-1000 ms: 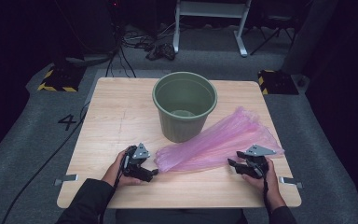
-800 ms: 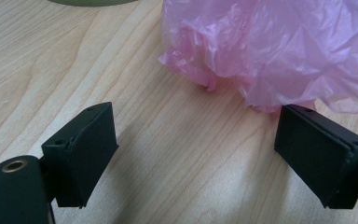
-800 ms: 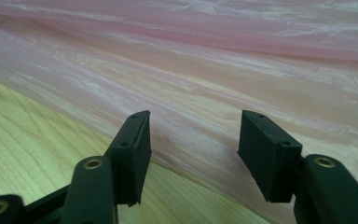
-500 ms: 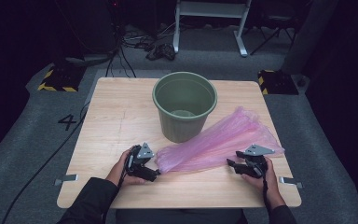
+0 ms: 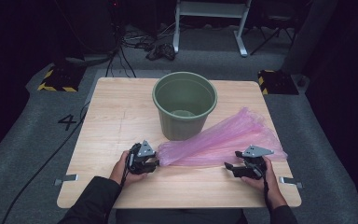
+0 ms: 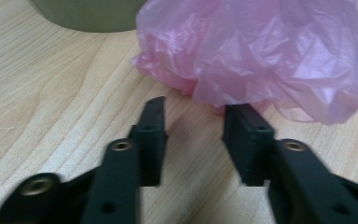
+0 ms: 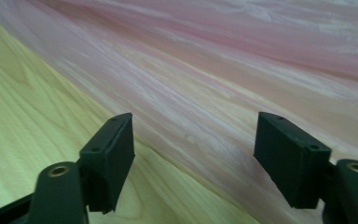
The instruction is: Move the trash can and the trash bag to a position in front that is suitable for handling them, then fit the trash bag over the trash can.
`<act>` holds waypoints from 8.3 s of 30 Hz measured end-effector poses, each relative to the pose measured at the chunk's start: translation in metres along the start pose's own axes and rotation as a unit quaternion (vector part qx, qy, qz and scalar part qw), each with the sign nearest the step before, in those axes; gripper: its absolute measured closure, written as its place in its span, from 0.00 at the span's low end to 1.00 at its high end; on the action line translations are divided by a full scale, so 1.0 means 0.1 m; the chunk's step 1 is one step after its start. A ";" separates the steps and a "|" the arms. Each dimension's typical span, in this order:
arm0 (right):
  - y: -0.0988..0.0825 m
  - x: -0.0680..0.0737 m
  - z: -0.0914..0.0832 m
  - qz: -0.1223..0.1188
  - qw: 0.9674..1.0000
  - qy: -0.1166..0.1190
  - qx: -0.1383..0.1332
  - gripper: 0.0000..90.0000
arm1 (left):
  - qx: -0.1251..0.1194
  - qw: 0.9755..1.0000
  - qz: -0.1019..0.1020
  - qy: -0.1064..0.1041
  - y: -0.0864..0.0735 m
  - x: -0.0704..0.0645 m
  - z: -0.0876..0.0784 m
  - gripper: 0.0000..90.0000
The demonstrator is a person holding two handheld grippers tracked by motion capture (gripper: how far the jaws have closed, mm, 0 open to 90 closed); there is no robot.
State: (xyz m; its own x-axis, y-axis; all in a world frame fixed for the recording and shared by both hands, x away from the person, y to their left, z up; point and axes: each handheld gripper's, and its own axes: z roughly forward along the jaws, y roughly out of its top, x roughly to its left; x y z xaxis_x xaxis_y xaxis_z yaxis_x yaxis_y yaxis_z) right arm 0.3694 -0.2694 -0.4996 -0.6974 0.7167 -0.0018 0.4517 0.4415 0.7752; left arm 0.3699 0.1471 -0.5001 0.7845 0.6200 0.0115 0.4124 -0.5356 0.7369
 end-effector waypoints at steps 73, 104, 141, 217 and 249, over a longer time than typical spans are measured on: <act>0.71 0.06 0.16 -0.067 0.997 0.022 -0.032 0.21 | 0.009 0.999 0.045 0.014 0.06 -0.12 -0.01 0.87; 0.52 0.15 0.50 -0.113 0.980 0.134 0.095 0.22 | 0.007 0.999 0.027 0.016 -0.01 -0.02 -0.04 0.85; 0.43 0.10 0.34 -0.072 0.997 0.034 0.007 1.00 | -0.003 0.999 -0.022 0.048 0.02 0.13 -0.13 0.18; 0.96 0.19 -0.97 -0.125 0.970 -0.073 -0.194 1.00 | 0.032 0.999 -0.028 0.017 -0.21 0.27 -0.17 0.08; 1.63 -0.08 -0.75 -0.148 0.970 -0.174 -0.080 1.00 | -0.153 0.987 -0.007 0.039 0.48 0.31 -1.04 0.19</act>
State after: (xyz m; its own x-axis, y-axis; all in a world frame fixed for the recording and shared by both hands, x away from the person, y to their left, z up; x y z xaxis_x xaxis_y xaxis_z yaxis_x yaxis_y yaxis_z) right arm 0.4071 -0.2437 -0.3258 -0.5401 0.7226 -0.4314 0.1482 0.5863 0.7965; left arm 0.3660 0.2007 -0.3942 0.7367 0.6748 0.0432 0.2547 -0.3361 0.9067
